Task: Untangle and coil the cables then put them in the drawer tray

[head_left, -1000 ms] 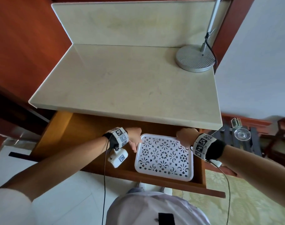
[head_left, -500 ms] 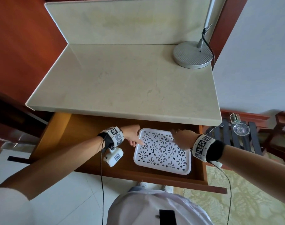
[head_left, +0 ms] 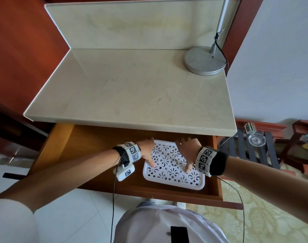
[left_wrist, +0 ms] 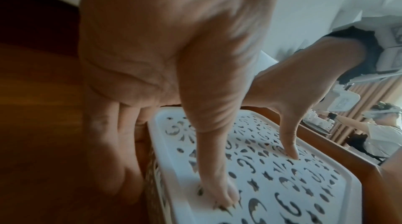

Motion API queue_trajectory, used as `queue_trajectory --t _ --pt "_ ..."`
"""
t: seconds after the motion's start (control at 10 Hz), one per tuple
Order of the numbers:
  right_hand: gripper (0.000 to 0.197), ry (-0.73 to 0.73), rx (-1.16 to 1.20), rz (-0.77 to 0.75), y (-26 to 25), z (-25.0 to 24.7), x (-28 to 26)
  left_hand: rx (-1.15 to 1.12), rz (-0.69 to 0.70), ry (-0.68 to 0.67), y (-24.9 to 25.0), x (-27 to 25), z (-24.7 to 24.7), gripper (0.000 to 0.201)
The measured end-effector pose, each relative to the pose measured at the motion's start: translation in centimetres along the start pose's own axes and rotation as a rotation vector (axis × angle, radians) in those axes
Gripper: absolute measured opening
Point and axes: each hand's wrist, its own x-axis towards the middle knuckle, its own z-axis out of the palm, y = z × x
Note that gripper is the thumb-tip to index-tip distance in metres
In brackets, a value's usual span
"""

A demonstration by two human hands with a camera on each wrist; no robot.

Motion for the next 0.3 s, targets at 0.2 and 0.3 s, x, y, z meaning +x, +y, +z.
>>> queue_trajectory --t 0.2,0.3 --pt "0.093 0.204 -0.037 -0.139 -2.2 -0.8 -0.5 0.041 -0.023 0.088 0.0 -0.1 -0.1 0.12" --pt "0.053 0.199 0.072 -0.208 -1.7 -2.1 -0.2 0.021 -0.02 0.149 -0.4 -0.4 -1.1 0.073"
